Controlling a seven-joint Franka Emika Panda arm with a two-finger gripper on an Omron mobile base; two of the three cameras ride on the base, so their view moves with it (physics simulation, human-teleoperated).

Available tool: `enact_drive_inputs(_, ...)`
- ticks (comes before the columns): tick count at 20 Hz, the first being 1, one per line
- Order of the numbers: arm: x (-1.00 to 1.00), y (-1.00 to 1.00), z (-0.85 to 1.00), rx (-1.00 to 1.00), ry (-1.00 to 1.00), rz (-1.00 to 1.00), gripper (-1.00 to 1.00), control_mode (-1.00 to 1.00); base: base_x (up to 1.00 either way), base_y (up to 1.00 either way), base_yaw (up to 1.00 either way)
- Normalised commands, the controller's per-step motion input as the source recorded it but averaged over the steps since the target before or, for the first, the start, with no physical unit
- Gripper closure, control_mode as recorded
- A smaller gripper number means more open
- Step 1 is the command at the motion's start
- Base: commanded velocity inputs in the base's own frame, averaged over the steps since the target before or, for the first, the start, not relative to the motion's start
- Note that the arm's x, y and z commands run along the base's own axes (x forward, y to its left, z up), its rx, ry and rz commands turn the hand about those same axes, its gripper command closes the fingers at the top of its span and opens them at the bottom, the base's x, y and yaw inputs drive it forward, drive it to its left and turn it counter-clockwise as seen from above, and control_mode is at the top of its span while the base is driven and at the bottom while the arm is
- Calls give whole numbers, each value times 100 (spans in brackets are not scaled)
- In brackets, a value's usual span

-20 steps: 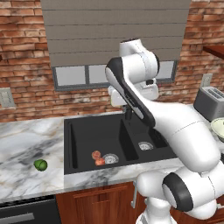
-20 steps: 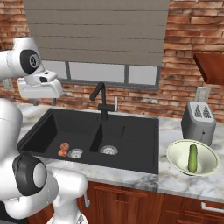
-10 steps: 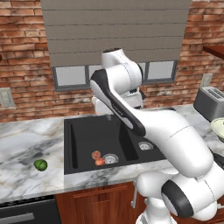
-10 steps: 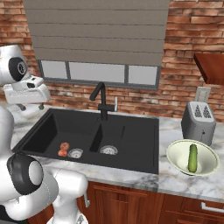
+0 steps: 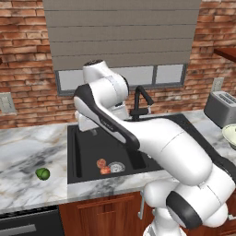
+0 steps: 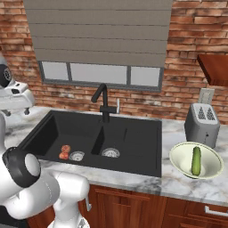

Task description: There is a mixed pile of frozen fruits and vegetables on the counter. Locate all the frozen vegetables and place the items in a bowl on the counter. Take all the frozen fruits and defrost them in a running sink.

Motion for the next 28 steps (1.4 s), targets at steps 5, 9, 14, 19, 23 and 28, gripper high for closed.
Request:
enact_drive_inputs(5,1,61,-29,0,0,5,-100,-100,0,0,0)
enact_drive_inputs(9,0,57,-27,0,0,5,-100,-100,0,0,0)
enact_drive_inputs(14,0,52,-22,0,0,3,-100,-100,0,0,0)
enact_drive_inputs(19,0,50,-22,0,1,3,-100,-100,0,0,0)
enact_drive_inputs(23,0,51,-23,0,0,3,-100,-100,0,0,0)
enact_drive_inputs(28,0,48,-23,0,0,3,-100,-100,0,0,0)
